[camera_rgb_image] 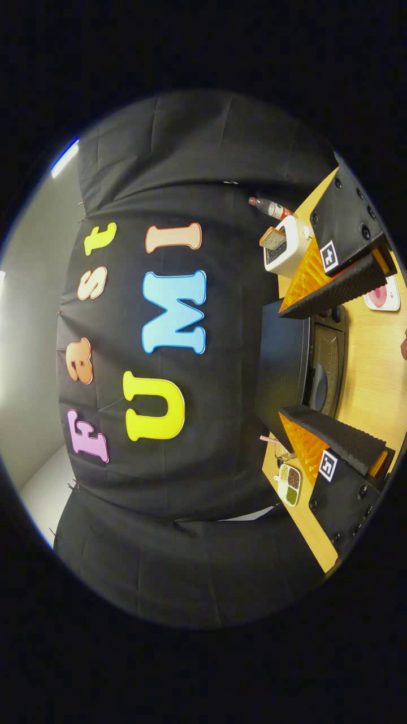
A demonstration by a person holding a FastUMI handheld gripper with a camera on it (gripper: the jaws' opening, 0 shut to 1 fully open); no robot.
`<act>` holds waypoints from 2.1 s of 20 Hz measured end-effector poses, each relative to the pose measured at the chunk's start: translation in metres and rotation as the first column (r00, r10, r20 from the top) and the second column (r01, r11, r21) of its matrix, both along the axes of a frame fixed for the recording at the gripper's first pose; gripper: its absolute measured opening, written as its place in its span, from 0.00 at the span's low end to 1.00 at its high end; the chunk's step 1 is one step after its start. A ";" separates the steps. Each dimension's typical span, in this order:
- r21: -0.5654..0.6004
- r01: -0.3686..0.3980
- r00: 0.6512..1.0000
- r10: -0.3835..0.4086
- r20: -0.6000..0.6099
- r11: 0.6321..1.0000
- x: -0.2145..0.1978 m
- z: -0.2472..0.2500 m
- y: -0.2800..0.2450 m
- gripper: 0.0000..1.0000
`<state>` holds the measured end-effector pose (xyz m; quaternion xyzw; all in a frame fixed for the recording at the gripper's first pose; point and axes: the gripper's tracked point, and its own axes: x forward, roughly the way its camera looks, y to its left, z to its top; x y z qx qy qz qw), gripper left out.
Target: Open the toaster oven, put the food inside, and close the toaster oven door.
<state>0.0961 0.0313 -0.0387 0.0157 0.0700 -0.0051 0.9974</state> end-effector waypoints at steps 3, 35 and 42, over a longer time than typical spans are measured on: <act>0.024 0.006 1.000 -0.005 -0.018 1.000 0.010 -0.014 0.010 0.97; 0.009 0.073 0.962 -0.069 -0.264 0.997 0.130 -0.139 0.035 0.98; -0.007 0.086 0.958 -0.084 -0.273 0.996 0.131 -0.142 0.037 1.00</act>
